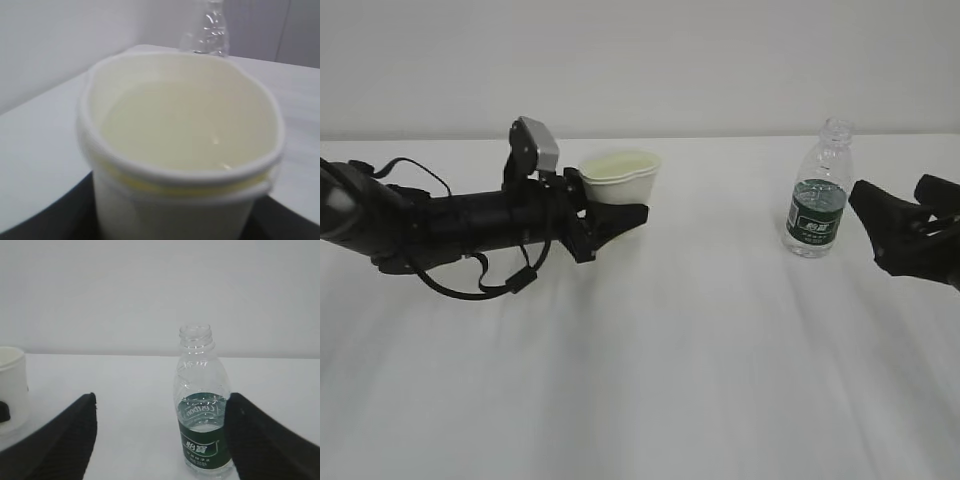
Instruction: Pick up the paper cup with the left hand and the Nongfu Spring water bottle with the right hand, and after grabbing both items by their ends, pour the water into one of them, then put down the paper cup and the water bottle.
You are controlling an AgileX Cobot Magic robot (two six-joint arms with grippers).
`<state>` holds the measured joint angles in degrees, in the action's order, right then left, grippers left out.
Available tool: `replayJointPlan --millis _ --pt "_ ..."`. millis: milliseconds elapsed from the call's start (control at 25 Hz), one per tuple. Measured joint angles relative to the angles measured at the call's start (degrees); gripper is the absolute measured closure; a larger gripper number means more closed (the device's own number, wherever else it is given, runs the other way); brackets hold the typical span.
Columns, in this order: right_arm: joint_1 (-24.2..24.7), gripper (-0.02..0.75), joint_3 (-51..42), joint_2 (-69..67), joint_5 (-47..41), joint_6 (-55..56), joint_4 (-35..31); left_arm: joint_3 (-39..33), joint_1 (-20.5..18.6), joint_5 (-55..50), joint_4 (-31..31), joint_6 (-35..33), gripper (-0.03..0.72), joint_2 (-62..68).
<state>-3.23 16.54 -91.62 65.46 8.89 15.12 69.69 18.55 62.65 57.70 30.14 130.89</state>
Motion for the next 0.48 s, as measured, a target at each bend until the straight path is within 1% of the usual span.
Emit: replayJointPlan --millis 360,480 --pt "0.0 0.143 -3.3 1.2 0.1 -0.1 0.0 -4.1 -7.0 0.8 0.3 0.4 0.272 -6.0" --pt "0.0 0.144 -3.9 1.2 0.1 -0.1 0.0 -5.4 -8.2 1.0 -0.2 0.4 0.272 -7.5"
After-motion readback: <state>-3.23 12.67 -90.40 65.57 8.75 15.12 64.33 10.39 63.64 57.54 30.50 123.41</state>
